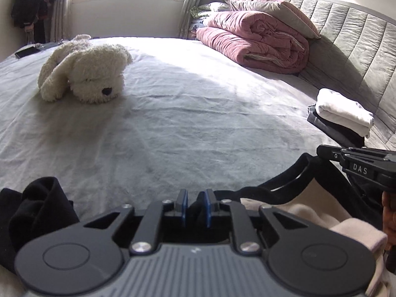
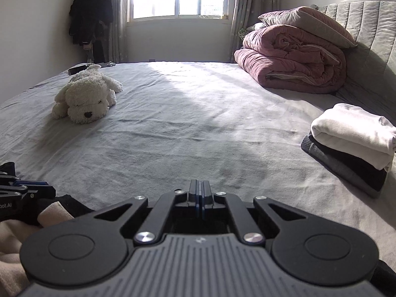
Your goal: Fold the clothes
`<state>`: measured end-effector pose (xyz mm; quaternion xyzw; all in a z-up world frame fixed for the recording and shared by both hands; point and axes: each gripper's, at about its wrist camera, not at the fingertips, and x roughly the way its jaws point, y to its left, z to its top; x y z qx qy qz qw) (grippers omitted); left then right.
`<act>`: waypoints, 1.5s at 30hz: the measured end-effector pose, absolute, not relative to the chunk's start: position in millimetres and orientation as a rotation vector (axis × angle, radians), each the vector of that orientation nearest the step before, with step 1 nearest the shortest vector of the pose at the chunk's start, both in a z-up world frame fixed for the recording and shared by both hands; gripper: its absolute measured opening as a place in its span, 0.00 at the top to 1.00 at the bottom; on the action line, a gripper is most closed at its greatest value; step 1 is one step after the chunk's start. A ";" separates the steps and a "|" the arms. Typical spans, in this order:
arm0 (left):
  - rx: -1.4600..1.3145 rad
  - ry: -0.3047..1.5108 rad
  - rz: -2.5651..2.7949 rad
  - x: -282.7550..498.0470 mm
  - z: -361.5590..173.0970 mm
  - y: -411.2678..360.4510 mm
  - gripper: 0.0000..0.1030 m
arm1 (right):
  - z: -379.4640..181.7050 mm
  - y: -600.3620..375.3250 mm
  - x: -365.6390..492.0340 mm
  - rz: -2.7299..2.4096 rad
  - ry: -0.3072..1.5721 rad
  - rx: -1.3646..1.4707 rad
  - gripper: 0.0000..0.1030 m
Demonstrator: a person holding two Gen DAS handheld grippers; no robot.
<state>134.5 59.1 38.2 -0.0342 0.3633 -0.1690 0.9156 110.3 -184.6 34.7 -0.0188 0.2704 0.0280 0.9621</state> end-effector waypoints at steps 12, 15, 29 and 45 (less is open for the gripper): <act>0.003 0.839 -0.377 134.9 21.4 52.7 0.65 | 6.9 -188.6 118.5 0.109 0.717 -0.052 0.55; 0.004 0.846 -0.395 135.5 21.3 54.0 0.65 | 2.0 -191.5 121.1 0.113 0.735 -0.040 0.52; 0.020 0.798 -0.432 127.7 20.0 41.5 0.88 | 0.0 -172.0 113.1 0.162 0.722 -0.123 0.84; 0.111 0.607 -0.241 115.0 46.5 40.1 0.90 | 23.1 -153.2 102.4 0.020 0.542 -0.215 0.93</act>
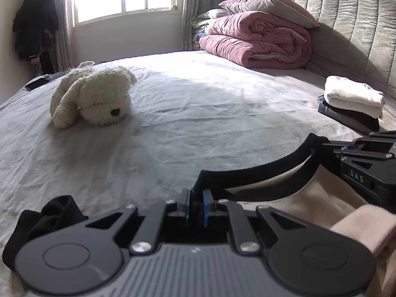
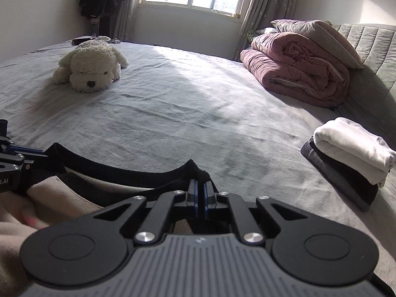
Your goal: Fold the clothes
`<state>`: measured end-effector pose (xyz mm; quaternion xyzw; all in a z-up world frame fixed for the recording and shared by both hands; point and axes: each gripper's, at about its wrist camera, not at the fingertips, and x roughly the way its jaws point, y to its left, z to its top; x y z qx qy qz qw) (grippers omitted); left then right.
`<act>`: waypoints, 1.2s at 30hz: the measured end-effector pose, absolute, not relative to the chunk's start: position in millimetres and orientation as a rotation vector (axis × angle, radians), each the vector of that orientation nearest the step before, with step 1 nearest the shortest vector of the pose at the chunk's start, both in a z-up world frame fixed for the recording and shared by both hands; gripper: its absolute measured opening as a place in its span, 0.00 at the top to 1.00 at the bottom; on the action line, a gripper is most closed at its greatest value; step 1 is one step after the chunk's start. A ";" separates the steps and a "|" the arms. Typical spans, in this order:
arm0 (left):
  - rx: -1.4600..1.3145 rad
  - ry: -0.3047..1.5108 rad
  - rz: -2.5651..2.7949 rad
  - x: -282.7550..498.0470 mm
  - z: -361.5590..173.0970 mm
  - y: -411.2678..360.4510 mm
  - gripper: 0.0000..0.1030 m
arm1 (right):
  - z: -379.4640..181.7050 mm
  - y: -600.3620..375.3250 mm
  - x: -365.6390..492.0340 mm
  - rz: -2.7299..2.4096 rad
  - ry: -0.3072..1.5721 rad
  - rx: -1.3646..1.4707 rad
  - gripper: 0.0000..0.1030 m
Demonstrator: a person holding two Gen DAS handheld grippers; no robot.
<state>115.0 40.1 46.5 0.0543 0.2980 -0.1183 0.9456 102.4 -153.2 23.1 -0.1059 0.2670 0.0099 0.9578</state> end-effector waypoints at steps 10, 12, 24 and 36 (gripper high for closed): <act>0.207 0.459 -0.134 105.4 75.5 49.3 0.90 | 52.8 -130.3 89.2 0.011 0.382 -0.224 0.93; 0.209 0.452 -0.124 105.7 76.4 50.2 0.90 | 52.8 -124.8 87.8 0.004 0.363 -0.241 0.93; 0.168 0.451 -0.165 160.7 81.8 39.9 0.90 | 52.1 -136.1 127.2 -0.036 0.365 -0.218 0.94; 0.152 0.491 -0.166 255.2 64.4 19.5 0.90 | 39.7 -167.3 212.0 0.002 0.407 -0.128 0.94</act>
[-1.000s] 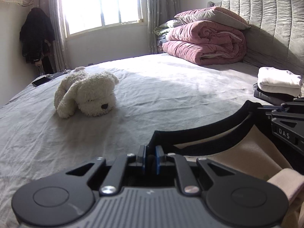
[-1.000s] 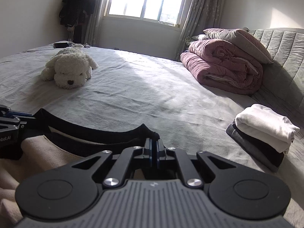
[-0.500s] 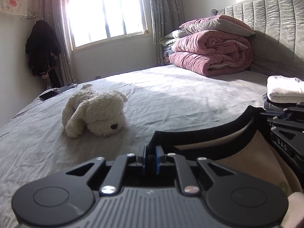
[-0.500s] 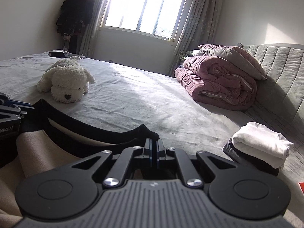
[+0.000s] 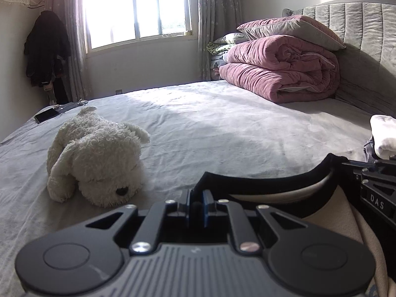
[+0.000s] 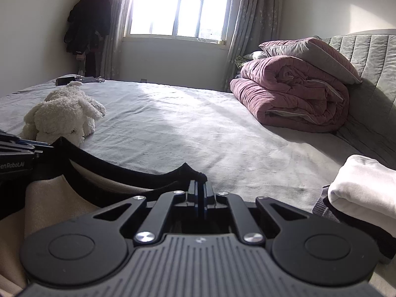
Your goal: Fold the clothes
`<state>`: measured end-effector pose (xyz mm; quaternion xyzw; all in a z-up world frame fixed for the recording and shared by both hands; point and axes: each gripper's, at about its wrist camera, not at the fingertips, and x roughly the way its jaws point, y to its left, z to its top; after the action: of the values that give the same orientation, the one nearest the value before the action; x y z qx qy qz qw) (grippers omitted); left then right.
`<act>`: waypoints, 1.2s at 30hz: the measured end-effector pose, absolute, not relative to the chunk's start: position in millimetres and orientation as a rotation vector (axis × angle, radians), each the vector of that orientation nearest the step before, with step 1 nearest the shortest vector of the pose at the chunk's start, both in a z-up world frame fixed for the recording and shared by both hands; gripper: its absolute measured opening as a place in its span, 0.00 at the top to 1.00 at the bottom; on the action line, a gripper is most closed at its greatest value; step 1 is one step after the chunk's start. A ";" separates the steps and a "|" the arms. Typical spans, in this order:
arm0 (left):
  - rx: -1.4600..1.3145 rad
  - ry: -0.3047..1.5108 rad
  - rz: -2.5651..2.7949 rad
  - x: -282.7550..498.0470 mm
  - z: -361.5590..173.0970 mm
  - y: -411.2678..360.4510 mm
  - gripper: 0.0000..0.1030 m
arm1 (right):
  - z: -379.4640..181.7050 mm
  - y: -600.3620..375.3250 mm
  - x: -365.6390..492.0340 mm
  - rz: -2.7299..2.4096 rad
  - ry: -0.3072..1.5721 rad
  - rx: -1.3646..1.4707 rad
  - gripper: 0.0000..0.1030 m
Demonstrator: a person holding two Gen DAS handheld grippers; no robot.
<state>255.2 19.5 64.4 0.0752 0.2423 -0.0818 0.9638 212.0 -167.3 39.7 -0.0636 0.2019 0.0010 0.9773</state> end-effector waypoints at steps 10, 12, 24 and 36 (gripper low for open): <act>0.148 0.602 -0.151 300.2 14.9 20.4 0.90 | -2.7 -162.5 260.1 0.037 0.528 -0.146 0.94; 0.128 0.611 -0.161 303.0 11.9 23.8 0.90 | -8.0 -165.9 265.4 0.046 0.564 -0.127 0.94; 0.037 0.617 -0.219 288.2 35.5 35.1 0.47 | 10.2 -180.5 255.0 0.085 0.565 0.006 0.73; 0.019 0.675 -0.244 231.2 62.0 34.7 0.41 | 44.4 -183.5 203.0 0.105 0.590 0.062 0.65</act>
<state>231.2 34.7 62.0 0.0095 0.3302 -0.1193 0.9363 203.0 -183.5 44.4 0.0303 0.2904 0.0519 0.9550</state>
